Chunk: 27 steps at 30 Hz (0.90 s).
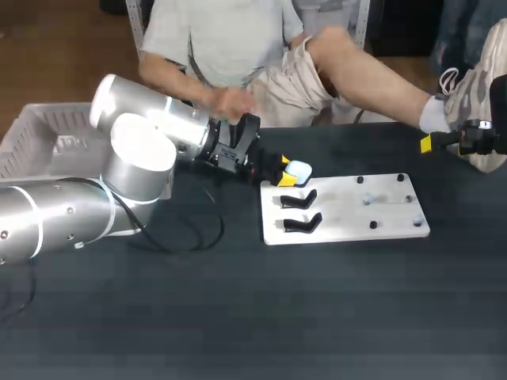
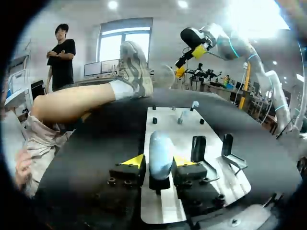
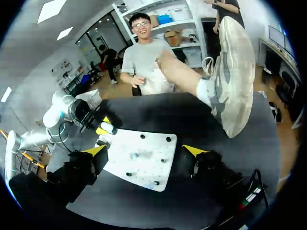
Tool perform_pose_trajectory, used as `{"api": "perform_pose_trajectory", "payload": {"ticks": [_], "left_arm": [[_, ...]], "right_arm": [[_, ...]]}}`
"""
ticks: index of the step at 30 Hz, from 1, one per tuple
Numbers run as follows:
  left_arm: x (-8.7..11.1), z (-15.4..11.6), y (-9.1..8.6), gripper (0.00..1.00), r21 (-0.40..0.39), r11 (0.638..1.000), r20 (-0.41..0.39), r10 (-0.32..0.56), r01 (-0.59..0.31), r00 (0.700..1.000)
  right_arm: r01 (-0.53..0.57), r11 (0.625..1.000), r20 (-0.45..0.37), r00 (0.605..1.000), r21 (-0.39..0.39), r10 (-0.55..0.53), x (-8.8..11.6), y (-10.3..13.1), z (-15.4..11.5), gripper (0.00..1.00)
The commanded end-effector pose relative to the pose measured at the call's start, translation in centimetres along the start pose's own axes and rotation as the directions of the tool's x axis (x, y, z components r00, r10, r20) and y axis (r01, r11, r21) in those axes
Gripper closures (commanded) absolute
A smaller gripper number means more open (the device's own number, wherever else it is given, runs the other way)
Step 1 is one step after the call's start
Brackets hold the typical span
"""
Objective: Pick up each earbud case from the left stands, insert the matching earbuds, close the lid, and place the case in the box.
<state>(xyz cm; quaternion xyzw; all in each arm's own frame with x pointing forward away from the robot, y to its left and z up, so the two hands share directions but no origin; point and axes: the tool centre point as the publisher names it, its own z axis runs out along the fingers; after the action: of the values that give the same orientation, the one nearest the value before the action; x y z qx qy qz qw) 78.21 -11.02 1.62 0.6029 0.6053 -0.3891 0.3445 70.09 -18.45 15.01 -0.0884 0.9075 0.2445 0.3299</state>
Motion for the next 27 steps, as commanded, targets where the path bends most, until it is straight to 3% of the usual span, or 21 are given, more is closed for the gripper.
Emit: {"api": "perform_pose_trajectory", "payload": {"ticks": [1, 5, 9, 10, 12, 13, 21, 27], "left_arm": [[0.3, 0.2, 0.0, 0.70, 0.008, 1.000, 0.003, 0.011, -0.011, 1.000], [0.4, 0.4, 0.1, 0.66, 0.006, 1.000, 0.006, 0.012, -0.012, 1.000], [0.4, 0.4, 0.1, 0.69, 0.003, 1.000, 0.013, 0.011, -0.011, 1.000], [0.3, 0.4, 0.0, 0.74, 0.003, 1.000, 0.014, 0.012, -0.012, 1.000], [0.3, 0.4, -0.1, 0.95, 0.003, 1.000, 0.018, 0.014, -0.014, 1.000], [0.3, 0.4, -0.2, 1.00, 0.002, 1.000, 0.021, 0.016, -0.016, 1.000], [-0.9, -1.7, -1.3, 1.00, -0.001, 0.999, 0.063, 0.041, -0.041, 0.997], [-2.9, -4.3, -3.3, 1.00, -0.035, 0.999, 0.135, 0.044, -0.040, 0.990]], "right_arm": [[0.001, 1.000, 0.000, 1.000, 0.000, -0.001, 0.0, 0.0, 0.0, 0.00], [0.001, 1.000, 0.000, 1.000, 0.000, -0.001, 0.0, 0.0, 0.0, 0.00], [0.001, 1.000, 0.000, 1.000, 0.000, -0.001, 0.0, 0.0, 0.0, 0.00], [0.001, 1.000, 0.000, 1.000, 0.000, -0.001, 0.0, 0.0, 0.0, 0.00], [0.001, 1.000, 0.000, 1.000, 0.000, -0.001, 0.0, 0.0, 0.0, 0.00], [0.001, 1.000, 0.000, 1.000, 0.000, -0.001, 0.0, 0.0, 0.0, 0.00], [0.001, 1.000, 0.000, 1.000, 0.000, -0.001, 0.0, 0.0, 0.0, 0.00], [0.001, 1.000, 0.000, 1.000, 0.000, -0.001, 0.0, 0.0, 0.0, 0.00]]}}
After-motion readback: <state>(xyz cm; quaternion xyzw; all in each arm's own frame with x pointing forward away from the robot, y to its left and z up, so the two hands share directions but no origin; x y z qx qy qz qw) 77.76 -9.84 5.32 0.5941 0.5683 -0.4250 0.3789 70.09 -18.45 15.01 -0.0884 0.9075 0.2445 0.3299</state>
